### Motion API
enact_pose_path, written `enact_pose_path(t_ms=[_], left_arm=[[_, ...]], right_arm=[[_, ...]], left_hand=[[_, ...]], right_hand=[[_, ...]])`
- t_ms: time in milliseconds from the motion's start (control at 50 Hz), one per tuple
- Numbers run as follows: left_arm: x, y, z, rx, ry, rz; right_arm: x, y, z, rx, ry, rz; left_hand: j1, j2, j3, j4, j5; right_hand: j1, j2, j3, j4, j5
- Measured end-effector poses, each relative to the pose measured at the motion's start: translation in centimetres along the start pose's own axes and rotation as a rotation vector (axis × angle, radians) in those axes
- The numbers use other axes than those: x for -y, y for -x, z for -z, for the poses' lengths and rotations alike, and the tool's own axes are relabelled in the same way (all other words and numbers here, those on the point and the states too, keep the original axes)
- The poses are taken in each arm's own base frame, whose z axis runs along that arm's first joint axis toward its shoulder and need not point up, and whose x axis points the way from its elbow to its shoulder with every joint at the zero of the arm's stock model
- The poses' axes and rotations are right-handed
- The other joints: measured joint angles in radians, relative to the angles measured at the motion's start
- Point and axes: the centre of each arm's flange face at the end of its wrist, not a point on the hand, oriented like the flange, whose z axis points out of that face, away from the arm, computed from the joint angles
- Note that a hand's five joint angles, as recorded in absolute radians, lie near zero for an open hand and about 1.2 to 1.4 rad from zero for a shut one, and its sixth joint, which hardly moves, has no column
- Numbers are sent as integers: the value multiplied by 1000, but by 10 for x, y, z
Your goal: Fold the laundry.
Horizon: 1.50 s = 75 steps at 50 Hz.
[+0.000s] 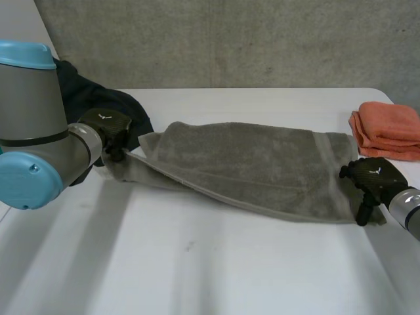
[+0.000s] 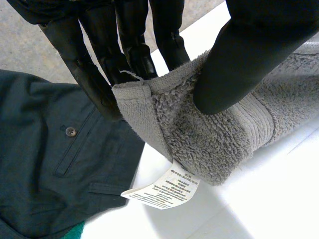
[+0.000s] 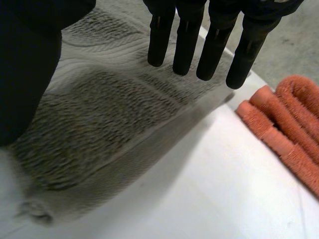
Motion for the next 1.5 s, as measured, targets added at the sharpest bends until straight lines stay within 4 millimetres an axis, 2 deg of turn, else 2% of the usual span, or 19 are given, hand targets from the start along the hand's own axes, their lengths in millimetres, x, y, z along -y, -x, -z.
enact_pose_path(t_ms=[80, 180, 280, 300, 420, 580, 680, 760, 820, 900, 980, 1100, 1200, 1220, 1280, 1320, 1380, 1420, 1500], left_arm=[[0, 1, 0, 2, 1, 1], [0, 1, 0, 2, 2, 1], [-2, 1, 0, 1, 6, 1], [-2, 0, 0, 0, 8, 0], [-7, -1, 1, -7, 27, -5], [-29, -6, 21, -60, 155, -44], [-63, -15, 52, -174, 332, -157], [-85, -19, 68, -252, 422, -255], [-92, -18, 71, -277, 438, -316], [-85, -13, 64, -252, 397, -347], [-69, -7, 50, -195, 328, -324], [-20, 9, 8, -57, 98, -235], [53, 34, -24, 107, -237, -171], [71, 40, -27, 144, -318, -155], [118, 60, -24, 237, -538, -93], [161, 83, -7, 318, -768, -1], [200, 108, 19, 373, -1011, 122], [209, 116, 28, 375, -1096, 187], [204, 120, 25, 360, -1118, 246]], right_arm=[[5, -2, -6, -28, -23, 22], [12, -3, -12, -49, -43, 43], [15, -4, -16, -62, -48, 54], [15, -5, -17, -66, -47, 55], [18, -7, -13, -69, -36, 51], [23, -20, 22, -28, 102, 47], [18, -27, 62, 102, 323, 134], [15, -30, 84, 226, 449, 217], [16, -32, 88, 275, 495, 258], [18, -35, 81, 261, 505, 264], [22, -36, 70, 219, 490, 242], [50, -37, 41, 99, 368, 240], [113, -64, 8, -171, 102, 276], [138, -76, 3, -270, 0, 264], [190, -104, 2, -469, -240, 197], [230, -124, 11, -597, -453, 112], [267, -142, 27, -684, -686, 6], [276, -145, 32, -689, -753, -32], [274, -140, 29, -644, -758, -57]], left_hand=[[0, 0, 0, 0, 0], [0, 0, 0, 0, 0], [0, 0, 0, 0, 0], [0, 0, 0, 0, 0], [0, 0, 0, 0, 0], [0, 0, 0, 0, 0], [0, 0, 0, 0, 0], [0, 0, 0, 0, 0], [0, 0, 0, 0, 0], [0, 0, 0, 0, 0], [0, 0, 0, 0, 0], [0, 0, 1, 0, 0], [0, 1, 1, 0, 0], [0, 1, 1, 0, 0], [0, 1, 1, 0, 0], [0, 1, 2, 1, 0], [0, 1, 2, 1, 0], [0, 1, 2, 1, 0], [0, 1, 2, 1, 0]], right_hand=[[38, 52, 40, 38, 18], [128, 139, 128, 121, 218], [400, 415, 399, 392, 492], [589, 612, 592, 588, 690], [626, 685, 678, 689, 759], [626, 686, 678, 690, 760], [626, 685, 685, 690, 759], [626, 685, 687, 691, 760], [626, 686, 687, 691, 759], [626, 686, 687, 691, 759], [626, 686, 687, 691, 759], [626, 686, 687, 691, 759], [626, 685, 688, 692, 759], [626, 686, 688, 692, 759], [626, 686, 688, 692, 759], [626, 686, 688, 692, 759], [626, 686, 688, 692, 759], [626, 686, 688, 692, 759], [626, 686, 688, 692, 760]])
